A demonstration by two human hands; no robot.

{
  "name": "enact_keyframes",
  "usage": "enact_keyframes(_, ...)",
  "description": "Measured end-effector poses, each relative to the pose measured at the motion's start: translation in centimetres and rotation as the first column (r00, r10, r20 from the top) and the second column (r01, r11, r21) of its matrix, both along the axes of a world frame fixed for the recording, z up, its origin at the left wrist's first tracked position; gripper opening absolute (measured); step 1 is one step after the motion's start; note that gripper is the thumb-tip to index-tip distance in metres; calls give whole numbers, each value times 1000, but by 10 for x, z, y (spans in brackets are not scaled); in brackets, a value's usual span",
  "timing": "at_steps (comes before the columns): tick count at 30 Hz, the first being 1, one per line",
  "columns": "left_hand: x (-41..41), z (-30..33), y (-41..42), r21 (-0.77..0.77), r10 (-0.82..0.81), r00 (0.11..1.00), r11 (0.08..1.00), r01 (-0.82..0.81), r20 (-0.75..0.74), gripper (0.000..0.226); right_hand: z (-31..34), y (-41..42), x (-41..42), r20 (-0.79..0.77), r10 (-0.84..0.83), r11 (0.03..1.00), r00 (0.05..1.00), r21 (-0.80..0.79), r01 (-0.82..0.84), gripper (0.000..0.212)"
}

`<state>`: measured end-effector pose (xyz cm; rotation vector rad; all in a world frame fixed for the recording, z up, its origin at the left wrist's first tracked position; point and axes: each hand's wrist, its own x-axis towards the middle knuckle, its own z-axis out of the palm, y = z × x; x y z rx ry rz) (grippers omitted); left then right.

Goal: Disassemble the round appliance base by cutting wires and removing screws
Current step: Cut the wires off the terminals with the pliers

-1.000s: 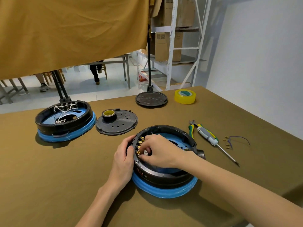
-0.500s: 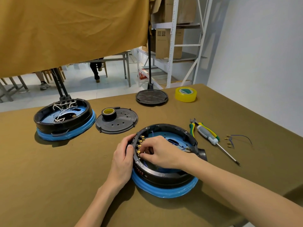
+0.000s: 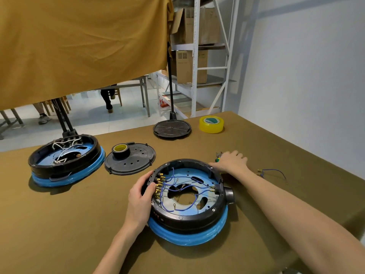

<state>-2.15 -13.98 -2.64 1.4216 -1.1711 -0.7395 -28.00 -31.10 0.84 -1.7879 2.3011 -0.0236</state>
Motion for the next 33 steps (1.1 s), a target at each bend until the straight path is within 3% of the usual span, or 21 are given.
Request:
enact_keyframes(4, 1, 0, 2, -4, -11, 1000, 1000, 11, 1, 41, -4, -9, 7, 14, 25, 998, 1000, -58, -25, 54)
enact_keyframes(8, 0, 0, 2, -20, -17, 1000, 1000, 17, 6, 49, -6, -7, 13, 34, 136, 968, 990, -216, -126, 45)
enact_keyframes(12, 1, 2, 2, -19, -19, 1000, 1000, 19, 4, 61, 15, 4, 18, 187, 396, 819, 899, -515, -254, 44)
enact_keyframes(15, 2, 1, 1, -15, -33, 999, 999, 34, 24, 63, 38, 25, 25, 162, 551, 689, 818, -641, -337, 47)
enact_keyframes(21, 6, -3, 4, -19, -60, 998, 998, 61, 32, 52, 59, 95, 46, 184, 759, 634, 625, -430, -643, 44)
enact_keyframes(24, 8, -8, 6, -20, -75, 997, 997, 75, 20, 44, 50, 124, 50, -17, 844, 512, 536, -271, -815, 46)
enact_keyframes(27, 9, -9, 9, -26, -92, 996, 995, 92, 15, 57, 38, 141, 55, -235, 869, 408, 436, -160, -899, 45)
enact_keyframes(29, 11, -11, 9, -30, -100, 995, 995, 100, 12, 51, 36, 145, 60, -350, 863, 354, 364, -95, -931, 44)
enact_keyframes(33, 14, -16, 6, -16, -100, 995, 995, 101, 14, 43, 40, 144, 65, -428, 858, 286, 285, -65, -956, 45)
